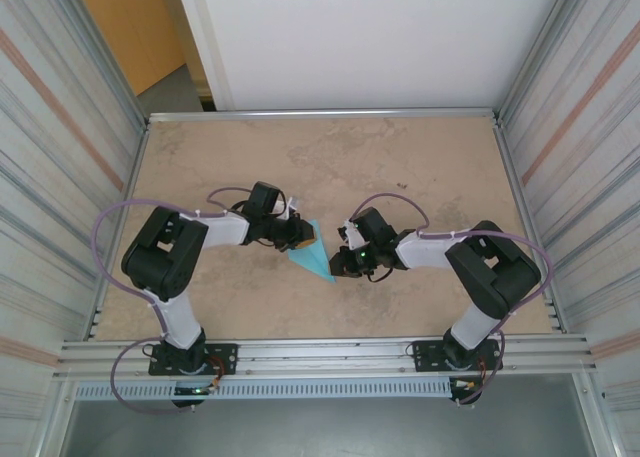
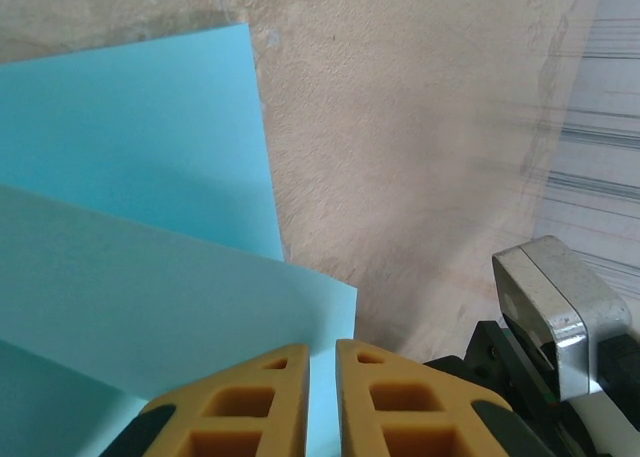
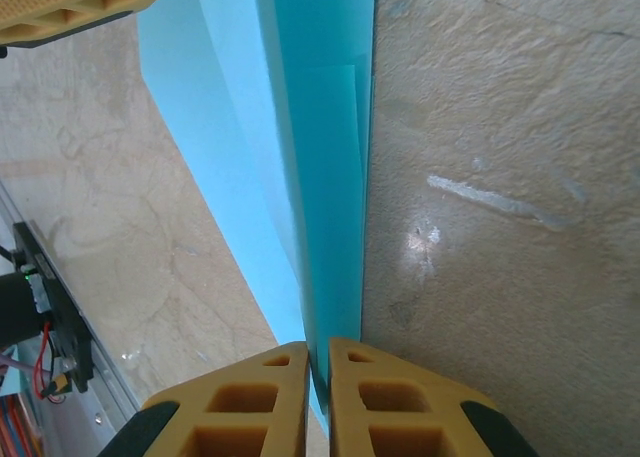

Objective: Fold a paper plane with a square sheet of paper (pick it up from the middle)
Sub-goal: Fourth fold the wing at the center of the table.

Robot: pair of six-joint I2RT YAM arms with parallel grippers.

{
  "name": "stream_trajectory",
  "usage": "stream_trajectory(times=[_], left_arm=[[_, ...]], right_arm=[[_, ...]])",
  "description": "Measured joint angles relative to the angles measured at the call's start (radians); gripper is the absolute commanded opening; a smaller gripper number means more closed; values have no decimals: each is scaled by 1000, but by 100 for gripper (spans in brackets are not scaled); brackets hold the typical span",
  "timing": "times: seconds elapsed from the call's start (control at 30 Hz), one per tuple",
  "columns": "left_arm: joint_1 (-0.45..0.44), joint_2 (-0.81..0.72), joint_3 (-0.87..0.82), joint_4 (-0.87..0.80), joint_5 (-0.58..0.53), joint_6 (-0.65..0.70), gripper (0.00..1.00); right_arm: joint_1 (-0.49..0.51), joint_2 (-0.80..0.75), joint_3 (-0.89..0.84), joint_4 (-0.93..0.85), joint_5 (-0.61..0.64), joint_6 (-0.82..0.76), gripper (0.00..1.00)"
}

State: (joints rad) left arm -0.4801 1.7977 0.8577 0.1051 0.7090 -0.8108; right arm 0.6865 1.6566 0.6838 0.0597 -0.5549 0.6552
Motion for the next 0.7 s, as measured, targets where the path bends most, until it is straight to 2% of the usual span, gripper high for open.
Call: stream_trajectory(times=[0.7], left_arm=[[-5, 26, 24, -38, -6, 3, 13]], right_arm=[[-1, 24, 0, 0, -8, 0, 14]])
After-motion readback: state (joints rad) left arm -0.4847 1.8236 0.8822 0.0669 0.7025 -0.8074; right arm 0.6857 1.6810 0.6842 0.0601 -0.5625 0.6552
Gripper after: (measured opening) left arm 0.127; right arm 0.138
